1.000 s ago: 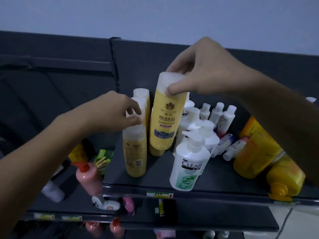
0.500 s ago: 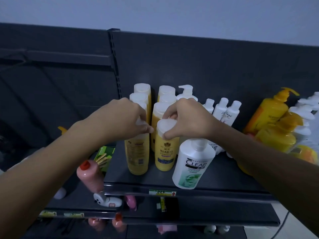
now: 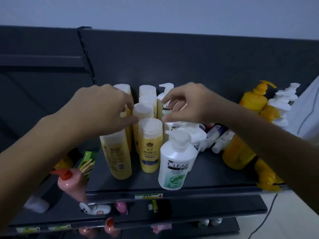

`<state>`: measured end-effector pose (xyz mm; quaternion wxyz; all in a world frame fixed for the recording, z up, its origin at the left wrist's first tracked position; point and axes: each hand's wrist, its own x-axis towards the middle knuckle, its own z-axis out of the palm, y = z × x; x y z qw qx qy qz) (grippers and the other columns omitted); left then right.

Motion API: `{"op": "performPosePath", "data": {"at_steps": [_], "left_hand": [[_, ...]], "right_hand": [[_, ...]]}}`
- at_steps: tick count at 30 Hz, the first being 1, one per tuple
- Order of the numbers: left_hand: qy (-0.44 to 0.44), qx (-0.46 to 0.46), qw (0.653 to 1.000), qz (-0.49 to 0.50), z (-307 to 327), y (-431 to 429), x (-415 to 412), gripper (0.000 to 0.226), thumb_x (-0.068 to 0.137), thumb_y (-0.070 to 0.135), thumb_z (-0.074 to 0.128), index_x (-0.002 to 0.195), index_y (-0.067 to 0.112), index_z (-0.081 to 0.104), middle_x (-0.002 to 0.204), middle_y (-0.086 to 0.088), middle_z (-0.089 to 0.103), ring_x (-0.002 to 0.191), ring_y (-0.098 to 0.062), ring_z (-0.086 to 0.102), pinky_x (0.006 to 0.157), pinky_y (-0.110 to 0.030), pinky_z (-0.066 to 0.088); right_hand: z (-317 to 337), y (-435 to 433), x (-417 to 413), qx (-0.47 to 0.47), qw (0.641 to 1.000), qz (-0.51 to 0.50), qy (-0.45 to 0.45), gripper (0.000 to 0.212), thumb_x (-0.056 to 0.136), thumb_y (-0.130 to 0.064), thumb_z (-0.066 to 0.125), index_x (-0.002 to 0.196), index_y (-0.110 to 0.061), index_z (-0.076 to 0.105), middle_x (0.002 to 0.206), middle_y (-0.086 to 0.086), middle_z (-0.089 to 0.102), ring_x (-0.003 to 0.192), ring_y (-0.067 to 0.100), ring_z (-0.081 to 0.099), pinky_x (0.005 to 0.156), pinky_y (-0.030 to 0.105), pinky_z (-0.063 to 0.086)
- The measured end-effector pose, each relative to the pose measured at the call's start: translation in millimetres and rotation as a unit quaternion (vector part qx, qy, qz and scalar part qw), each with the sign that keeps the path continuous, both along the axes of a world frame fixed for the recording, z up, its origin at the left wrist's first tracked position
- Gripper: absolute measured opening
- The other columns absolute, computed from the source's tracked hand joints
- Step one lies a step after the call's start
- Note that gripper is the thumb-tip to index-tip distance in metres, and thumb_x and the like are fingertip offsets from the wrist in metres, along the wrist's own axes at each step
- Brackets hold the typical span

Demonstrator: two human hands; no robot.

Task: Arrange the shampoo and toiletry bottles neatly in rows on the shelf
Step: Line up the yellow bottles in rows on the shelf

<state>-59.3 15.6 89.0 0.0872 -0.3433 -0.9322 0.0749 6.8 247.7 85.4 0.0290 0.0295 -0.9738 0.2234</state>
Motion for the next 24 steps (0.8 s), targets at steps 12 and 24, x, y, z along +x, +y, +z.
{"op": "performPosePath", "data": {"at_steps": [12,24], "left_hand": [[-0.156,0.017,0.972,-0.176,-28,84,36,0.043,0.079,0.064,0.07,0.112,0.037,0.066,0.098,0.011,0.067,0.09,-0.011,0.061,0.074,-0.038,0.056],[-0.115,0.093,0.974,-0.173,-36,88,40,0.029,0.082,0.053,0.07,0.105,0.043,0.054,0.079,0.01,0.06,0.076,-0.014,0.059,0.065,-0.038,0.052]], "right_hand": [[-54,64,11,0.038,0.998,0.019,-0.042,0.036,0.074,-0.036,0.086,0.066,-0.018,0.056,0.061,-0.003,0.055,0.058,0.011,0.049,0.056,0.029,0.039],[-70,55,-13,-0.026,0.998,0.037,0.041,0.031,0.08,-0.018,0.075,0.062,-0.03,0.052,0.056,-0.01,0.052,0.058,0.008,0.052,0.054,0.023,0.038]]}}
